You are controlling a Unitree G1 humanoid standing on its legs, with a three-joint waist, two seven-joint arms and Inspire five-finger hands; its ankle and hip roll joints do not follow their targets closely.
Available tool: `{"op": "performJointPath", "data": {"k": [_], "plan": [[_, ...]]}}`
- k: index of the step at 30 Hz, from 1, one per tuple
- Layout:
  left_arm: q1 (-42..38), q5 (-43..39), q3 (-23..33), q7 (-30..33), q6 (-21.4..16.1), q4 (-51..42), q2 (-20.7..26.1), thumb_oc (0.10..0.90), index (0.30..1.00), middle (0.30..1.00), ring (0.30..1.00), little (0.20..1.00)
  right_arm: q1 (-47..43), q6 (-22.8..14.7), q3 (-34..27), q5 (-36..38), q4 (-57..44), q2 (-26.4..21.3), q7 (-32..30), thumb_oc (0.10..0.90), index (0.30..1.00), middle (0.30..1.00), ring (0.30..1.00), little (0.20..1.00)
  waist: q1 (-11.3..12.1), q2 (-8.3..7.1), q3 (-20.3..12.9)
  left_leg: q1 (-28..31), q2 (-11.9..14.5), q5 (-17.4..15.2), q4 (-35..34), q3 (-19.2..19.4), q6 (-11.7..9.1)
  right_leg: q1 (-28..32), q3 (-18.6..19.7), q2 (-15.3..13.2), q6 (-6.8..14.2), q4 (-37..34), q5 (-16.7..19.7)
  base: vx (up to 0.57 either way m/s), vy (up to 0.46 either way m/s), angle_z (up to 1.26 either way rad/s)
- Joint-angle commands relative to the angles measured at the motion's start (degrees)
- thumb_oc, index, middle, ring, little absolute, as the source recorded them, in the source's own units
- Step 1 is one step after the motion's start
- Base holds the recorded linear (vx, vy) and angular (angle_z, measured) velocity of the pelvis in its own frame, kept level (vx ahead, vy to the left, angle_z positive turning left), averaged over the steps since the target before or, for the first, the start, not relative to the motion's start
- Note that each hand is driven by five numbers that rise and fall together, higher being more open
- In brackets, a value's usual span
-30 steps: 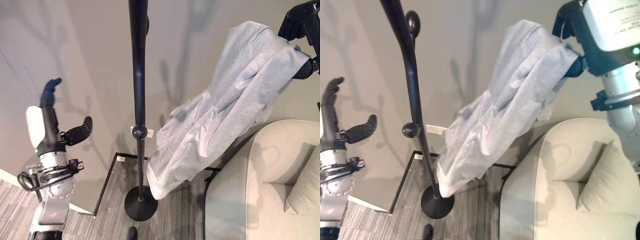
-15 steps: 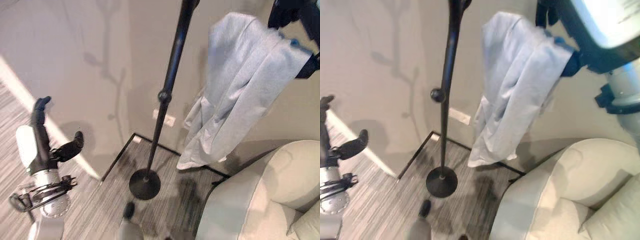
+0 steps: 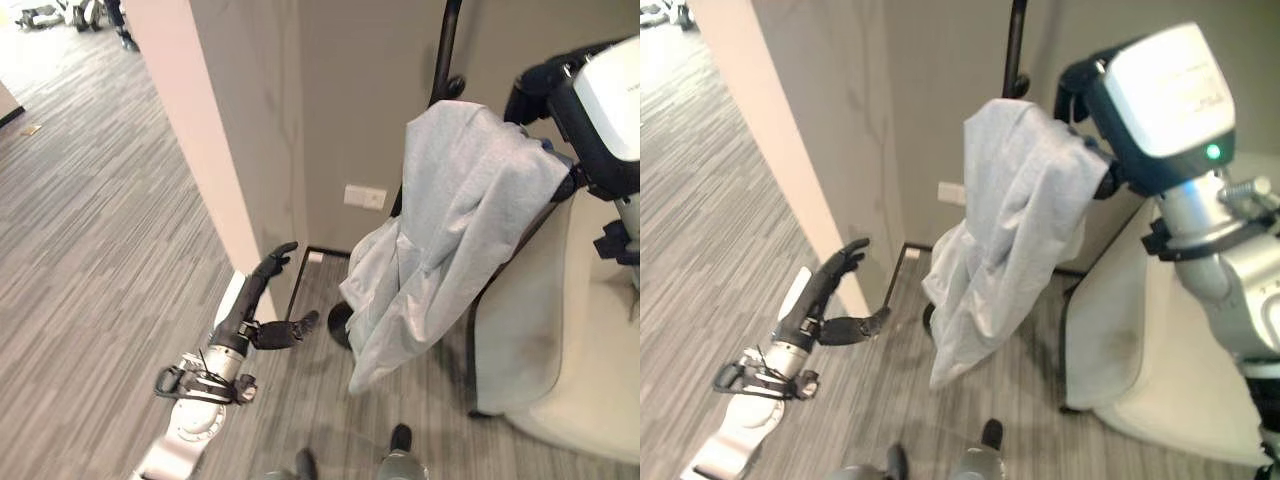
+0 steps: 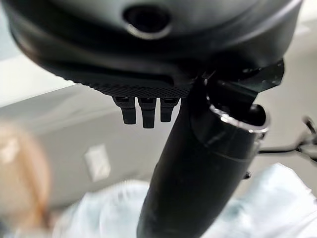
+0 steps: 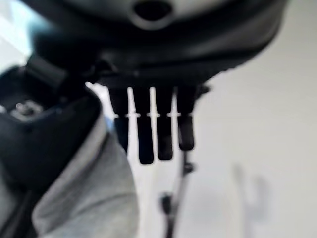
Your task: Hang the clothes on the sofa on the clothes rack.
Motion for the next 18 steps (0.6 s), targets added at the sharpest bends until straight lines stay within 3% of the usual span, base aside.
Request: {"op": "performJointPath", "data": {"k": [1,3,6,14,18], "plan": [[1.3,-8.7,7.9,-5.3,-4.7,-6.9,2.5,0.800,0.900,0.900,0.900,0.900,-9.4,2.1,-4.4,4.0,2.8,2.9,-3.9,0.400,0.300,0.300,0.300,0.300,3.1,-2.98,-11.1,9.5,4.6,-12.0,-4.2,-4.5,-7.6,-1.4,-1.4,-0.8,-0.8,-18.5,13.5,-0.08,-0.008,-0.75],[2.9,-12.7,7.4,-8.7,-3.6,-8.2,4.3,0.800,0.900,0.900,0.900,0.900,-11.2,2.0,-2.6,4.3,3.4,3.5,-3.6,0.400,0.300,0.300,0.300,0.300,3.3,-2.95,-11.7,9.4,4.7,-12.0,-3.9,-4.2,-7.2,-1.2,-1.3,-1.2,-0.8,-19.0,14.2,-0.03,-0.015,-0.68],[3.7,-15.1,1.7,-14.8,-1.6,-8.4,8.3,0.800,0.900,0.900,0.900,0.900,-15.6,1.7,1.9,4.8,5.2,4.7,-3.2,0.400,0.300,0.300,0.300,0.300,3.5,-3.68,-13.6,10.6,5.1,-12.0,-4.4,-4.2,-7.4,1.4,-0.6,-1.1,-0.5,-21.3,13.8,0.04,-0.056,0.11],[0.8,-13.3,-5.4,-16.6,-0.4,-5.9,7.2,0.800,0.900,0.900,0.900,0.900,-19.4,2.1,4.9,4.6,5.3,6.1,-3.8,0.400,0.300,0.300,0.300,0.300,3.7,-3.73,-14.5,11.3,5.9,-11.8,-5.2,-4.8,-7.7,2.5,-0.5,-0.3,-1.0,-22.1,12.6,0.03,-0.040,0.06],[-2.4,-6.1,-9.6,-16.2,-1.1,-2.9,7.1,0.800,0.900,0.900,0.900,0.900,-22.4,2.5,6.8,4.5,5.8,7.2,-4.3,0.400,0.300,0.300,0.300,0.300,3.6,-3.93,-14.9,11.6,6.4,-11.7,-5.6,-5.0,-8.0,3.1,-0.5,0.3,-1.3,-22.5,11.9,0.02,-0.032,0.00]]}}
